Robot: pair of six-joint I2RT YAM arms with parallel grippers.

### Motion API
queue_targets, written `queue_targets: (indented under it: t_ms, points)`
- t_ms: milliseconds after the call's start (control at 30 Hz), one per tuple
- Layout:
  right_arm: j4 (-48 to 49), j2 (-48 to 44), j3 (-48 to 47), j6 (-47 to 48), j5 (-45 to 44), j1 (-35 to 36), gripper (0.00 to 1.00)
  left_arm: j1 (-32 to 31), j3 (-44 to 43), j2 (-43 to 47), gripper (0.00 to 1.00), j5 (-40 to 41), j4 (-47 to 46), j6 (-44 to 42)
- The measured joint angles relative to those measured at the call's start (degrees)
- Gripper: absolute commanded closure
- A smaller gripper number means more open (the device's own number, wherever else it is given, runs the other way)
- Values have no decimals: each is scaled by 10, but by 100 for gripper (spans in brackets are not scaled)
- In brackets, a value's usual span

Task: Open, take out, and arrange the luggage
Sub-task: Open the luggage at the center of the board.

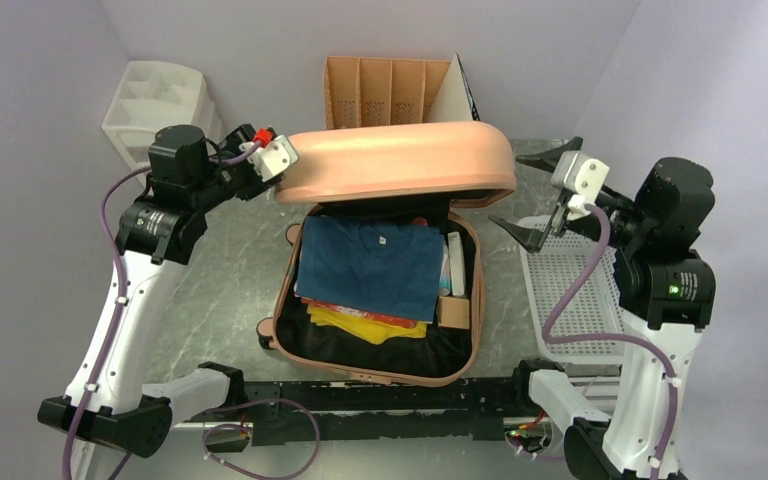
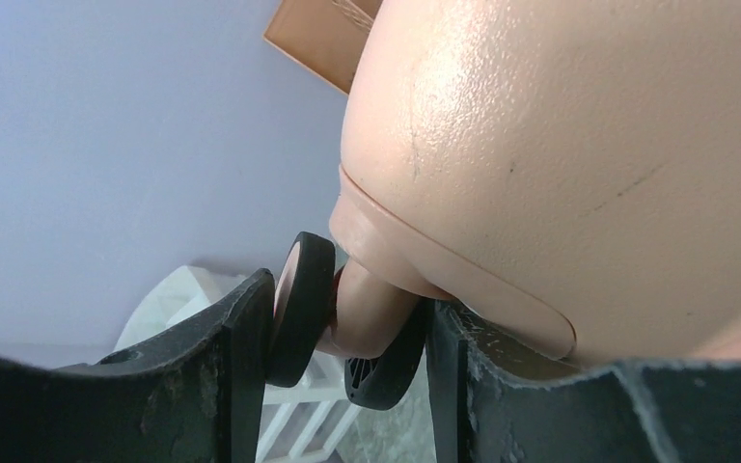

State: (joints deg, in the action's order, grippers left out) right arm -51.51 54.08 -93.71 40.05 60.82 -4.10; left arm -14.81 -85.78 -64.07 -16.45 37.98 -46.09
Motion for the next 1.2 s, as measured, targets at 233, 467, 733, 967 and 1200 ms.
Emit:
queue_targets:
  t_ms: [233,467,733,967,1200]
  points:
    - [36,21,-19,-37,40,0,0,1,2,-13,75,16,-58,36]
    - [213,7,107,-165,-102,1,0,1,32,-15,43,24,-138,74]
    - [349,77,167,-268,-222,2,0,2,28,-40,3,70,-230,187]
    - [423,114,174,-322,-269,9,0,4,13,-59,3,113,-259,261]
    - [478,143,174,-353,-283,17,26,5,13,-64,3,120,-262,283]
